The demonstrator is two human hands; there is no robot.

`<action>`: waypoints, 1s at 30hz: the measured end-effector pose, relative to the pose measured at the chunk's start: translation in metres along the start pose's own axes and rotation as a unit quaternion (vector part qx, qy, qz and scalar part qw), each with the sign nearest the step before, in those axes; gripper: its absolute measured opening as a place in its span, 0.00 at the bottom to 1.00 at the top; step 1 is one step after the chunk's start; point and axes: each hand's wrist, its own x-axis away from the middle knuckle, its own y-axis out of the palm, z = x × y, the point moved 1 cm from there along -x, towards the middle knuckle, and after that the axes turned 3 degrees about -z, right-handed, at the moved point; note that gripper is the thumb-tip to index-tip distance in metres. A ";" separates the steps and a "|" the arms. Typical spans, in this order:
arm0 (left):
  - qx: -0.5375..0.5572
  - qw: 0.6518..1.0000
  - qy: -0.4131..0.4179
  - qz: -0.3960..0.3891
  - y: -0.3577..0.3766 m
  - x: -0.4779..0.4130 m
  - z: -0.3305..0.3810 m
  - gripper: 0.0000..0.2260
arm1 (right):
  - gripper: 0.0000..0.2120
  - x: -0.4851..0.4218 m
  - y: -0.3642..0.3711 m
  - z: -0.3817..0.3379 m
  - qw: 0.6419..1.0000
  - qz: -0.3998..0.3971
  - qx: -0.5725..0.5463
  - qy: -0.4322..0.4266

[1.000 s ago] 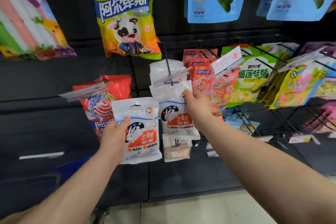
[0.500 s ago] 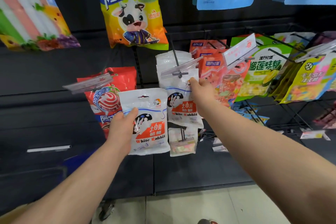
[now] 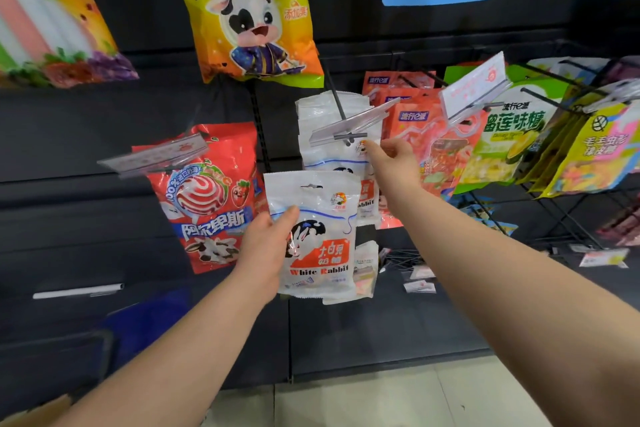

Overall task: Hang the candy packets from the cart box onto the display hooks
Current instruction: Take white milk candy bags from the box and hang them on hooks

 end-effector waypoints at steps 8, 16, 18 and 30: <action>0.010 0.999 0.003 -0.035 0.030 -0.006 0.009 0.08 | 0.10 0.051 -0.027 0.014 0.987 -0.134 -0.062 -0.065; 0.015 0.999 0.003 -0.052 0.047 -0.011 0.013 0.10 | 0.07 0.052 -0.024 0.010 0.986 -0.103 -0.110 -0.069; 0.019 0.998 0.009 -0.056 0.048 -0.014 0.015 0.08 | 0.06 0.047 -0.020 0.008 0.987 -0.092 -0.124 -0.054; 0.035 0.998 0.021 -0.046 0.051 -0.027 0.026 0.09 | 0.06 0.029 -0.005 -0.004 0.984 -0.076 -0.155 -0.031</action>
